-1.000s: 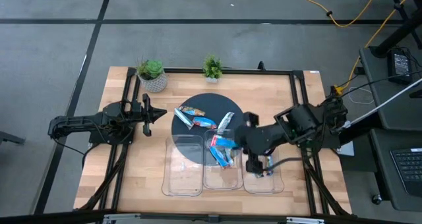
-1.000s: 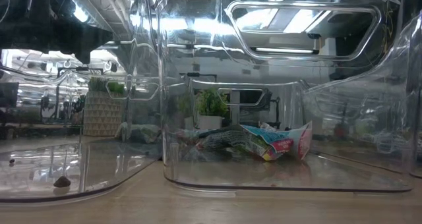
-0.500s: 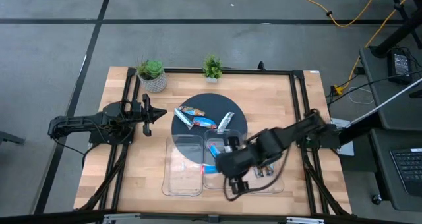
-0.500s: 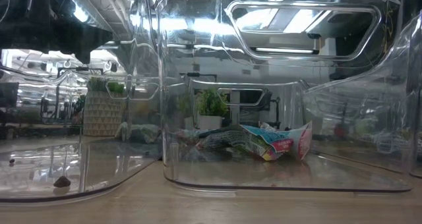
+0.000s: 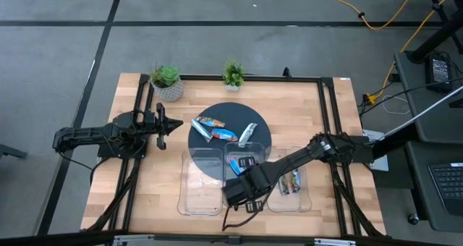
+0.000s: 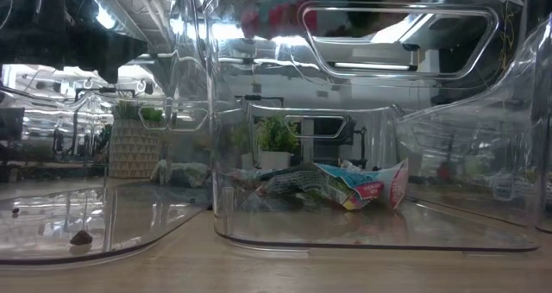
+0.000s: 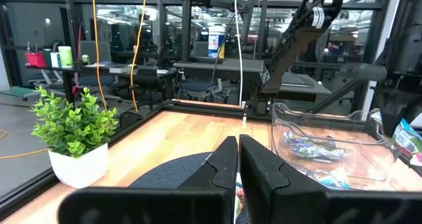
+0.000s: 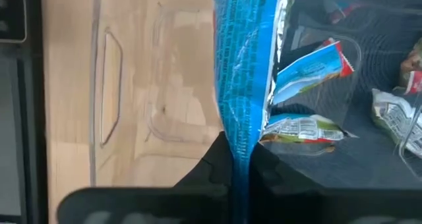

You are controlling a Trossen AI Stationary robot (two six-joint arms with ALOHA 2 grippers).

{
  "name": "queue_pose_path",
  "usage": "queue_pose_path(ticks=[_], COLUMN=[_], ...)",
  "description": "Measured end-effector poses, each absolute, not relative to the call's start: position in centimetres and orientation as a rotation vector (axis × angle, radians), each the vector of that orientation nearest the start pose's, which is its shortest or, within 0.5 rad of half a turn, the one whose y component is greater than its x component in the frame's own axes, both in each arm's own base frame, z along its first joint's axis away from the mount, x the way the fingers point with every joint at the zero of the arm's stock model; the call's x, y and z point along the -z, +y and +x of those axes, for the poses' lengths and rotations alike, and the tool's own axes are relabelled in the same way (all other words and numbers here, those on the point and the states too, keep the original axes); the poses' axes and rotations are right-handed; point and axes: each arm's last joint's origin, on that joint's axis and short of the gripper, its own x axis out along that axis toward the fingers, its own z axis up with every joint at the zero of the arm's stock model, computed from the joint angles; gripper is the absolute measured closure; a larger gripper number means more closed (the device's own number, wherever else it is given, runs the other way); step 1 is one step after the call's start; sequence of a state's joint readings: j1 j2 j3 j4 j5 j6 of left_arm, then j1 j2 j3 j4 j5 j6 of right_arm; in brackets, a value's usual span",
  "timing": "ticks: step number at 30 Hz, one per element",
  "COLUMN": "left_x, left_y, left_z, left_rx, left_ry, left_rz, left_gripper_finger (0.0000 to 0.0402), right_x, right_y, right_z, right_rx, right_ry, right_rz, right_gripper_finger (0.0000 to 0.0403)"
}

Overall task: Pick and place Granola Bars by type
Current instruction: Put the red granola bar into the middle transparent bin

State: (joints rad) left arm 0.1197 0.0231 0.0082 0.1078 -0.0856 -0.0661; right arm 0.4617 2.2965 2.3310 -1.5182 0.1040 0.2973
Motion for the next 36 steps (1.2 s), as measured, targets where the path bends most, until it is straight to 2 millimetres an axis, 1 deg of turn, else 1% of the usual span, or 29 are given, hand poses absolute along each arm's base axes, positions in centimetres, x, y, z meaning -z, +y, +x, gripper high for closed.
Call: queue_pose_path(ticks=[2, 6, 8, 12, 15, 18, 22, 27, 36], left_x=[-17.5, -17.5, -17.5, -17.5, -17.5, -17.5, -17.5, -17.5, -17.5], left_y=[1.4, 1.4, 1.4, 1.4, 1.4, 1.4, 1.4, 1.4, 1.4], left_z=[9.7, 9.7, 9.7, 9.7, 9.7, 9.7, 9.7, 9.7, 9.7], left_rx=[-0.202, -0.202, -0.202, -0.202, -0.202, -0.202, -0.202, -0.202, -0.202], left_ry=[-0.100, -0.100, -0.100, -0.100, -0.100, -0.100, -0.100, -0.100, -0.100], left_rz=[-0.064, -0.064, -0.064, -0.064, -0.064, -0.064, -0.064, -0.064, -0.064], left_gripper_finger=[0.0389, 0.0391, 0.0393, 0.0393, 0.0390, 0.0389, 0.0392, 0.0392, 0.0392], right_x=[-27.1, -25.9, -24.9, -22.6, -21.5, -20.6, -20.1, -20.1, -20.1], right_y=[19.7, 20.1, 20.4, 20.6, 20.7, 20.9, 21.3, 21.7, 21.7], right_z=[40.2, 40.5, 40.6, 40.0, 39.7, 39.5, 39.8, 40.1, 40.1], right_rx=[-0.049, -0.014, -0.004, 0.039, 0.069, 0.059, -0.011, -0.050, -0.052], right_ry=[1.447, 1.449, 1.452, 1.522, 1.556, 1.561, 1.558, 1.539, 1.533], right_rz=[-0.161, -0.169, -0.155, -0.151, -0.148, -0.145, -0.072, -0.034, -0.029], right_gripper_finger=[0.0389, 0.0387, 0.0386, 0.0389, 0.0387, 0.0382, 0.0384, 0.0380, 0.0358])
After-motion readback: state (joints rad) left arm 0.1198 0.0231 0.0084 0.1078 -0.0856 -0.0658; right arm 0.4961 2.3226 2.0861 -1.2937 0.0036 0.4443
